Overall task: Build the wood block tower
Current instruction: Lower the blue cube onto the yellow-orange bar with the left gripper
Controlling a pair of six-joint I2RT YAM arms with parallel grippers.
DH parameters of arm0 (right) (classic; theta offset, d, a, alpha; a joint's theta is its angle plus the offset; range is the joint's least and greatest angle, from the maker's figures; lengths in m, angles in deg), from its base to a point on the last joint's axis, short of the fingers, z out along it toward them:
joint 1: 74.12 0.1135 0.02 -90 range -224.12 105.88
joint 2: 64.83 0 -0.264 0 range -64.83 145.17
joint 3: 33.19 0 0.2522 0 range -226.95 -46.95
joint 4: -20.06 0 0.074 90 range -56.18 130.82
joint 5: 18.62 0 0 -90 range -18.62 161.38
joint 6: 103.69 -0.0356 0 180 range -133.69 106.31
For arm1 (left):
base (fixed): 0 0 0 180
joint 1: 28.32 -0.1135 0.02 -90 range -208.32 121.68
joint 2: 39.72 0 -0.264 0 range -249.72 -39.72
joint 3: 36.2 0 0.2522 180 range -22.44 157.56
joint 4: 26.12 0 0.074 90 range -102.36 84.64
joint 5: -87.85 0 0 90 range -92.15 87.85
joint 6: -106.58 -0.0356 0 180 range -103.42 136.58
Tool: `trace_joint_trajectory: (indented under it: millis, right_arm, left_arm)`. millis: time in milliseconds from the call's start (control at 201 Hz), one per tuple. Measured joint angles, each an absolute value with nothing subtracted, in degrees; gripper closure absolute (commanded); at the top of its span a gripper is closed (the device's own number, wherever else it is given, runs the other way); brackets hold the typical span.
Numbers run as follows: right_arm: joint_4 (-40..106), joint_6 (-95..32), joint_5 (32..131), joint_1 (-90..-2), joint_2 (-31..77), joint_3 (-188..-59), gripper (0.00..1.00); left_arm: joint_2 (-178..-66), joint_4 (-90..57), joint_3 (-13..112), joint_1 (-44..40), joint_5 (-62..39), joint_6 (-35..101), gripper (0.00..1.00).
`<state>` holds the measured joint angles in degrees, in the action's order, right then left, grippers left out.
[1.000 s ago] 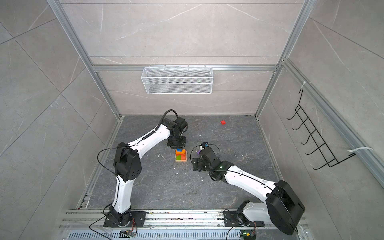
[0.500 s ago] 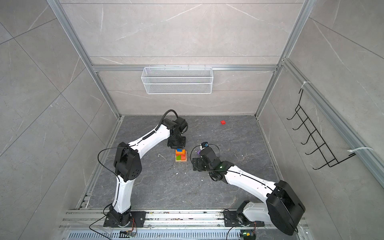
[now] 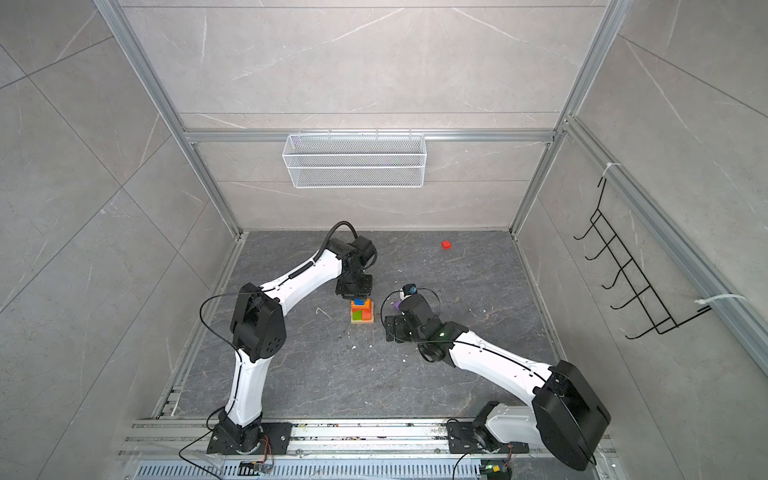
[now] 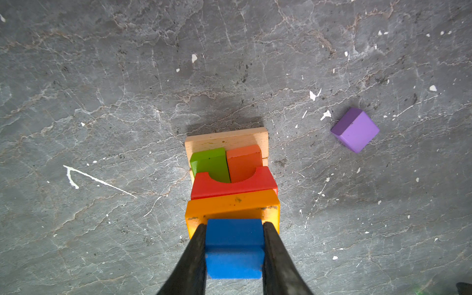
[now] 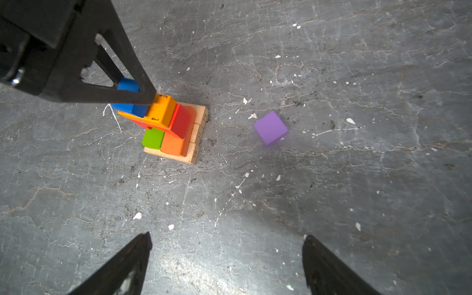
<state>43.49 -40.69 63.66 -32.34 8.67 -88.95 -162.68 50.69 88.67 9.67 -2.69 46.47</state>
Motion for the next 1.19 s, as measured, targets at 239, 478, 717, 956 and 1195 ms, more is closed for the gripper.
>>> trace_joint_trajectory:
  millis: [239,478,717,956,1195]
  right_arm:
    - [43.5,-40.7,63.6,-32.3,8.7,-88.9,0.08]
    - [43.5,-40.7,63.6,-32.3,8.7,-88.9,0.08]
    - [43.5,-40.7,63.7,-32.3,8.7,-88.9,0.08]
    - [43.5,-40.7,63.6,-32.3,8.7,-88.9,0.08]
    - [43.5,-40.7,63.7,-32.3,8.7,-88.9,0.08]
  left_arm:
    - [-162.7,50.7,88.7,9.7,-2.7,46.7,0.66]
    - [-162.7,50.7,88.7,9.7,-2.7,46.8,0.61]
    - [-162.7,50.7,88.7,9.9,-2.7,46.8,0.60]
    - [-162.7,50.7,88.7,10.0,-2.7,46.8,0.58]
    - [-162.7,50.7,88.7,10.0,-2.8,46.8,0.55]
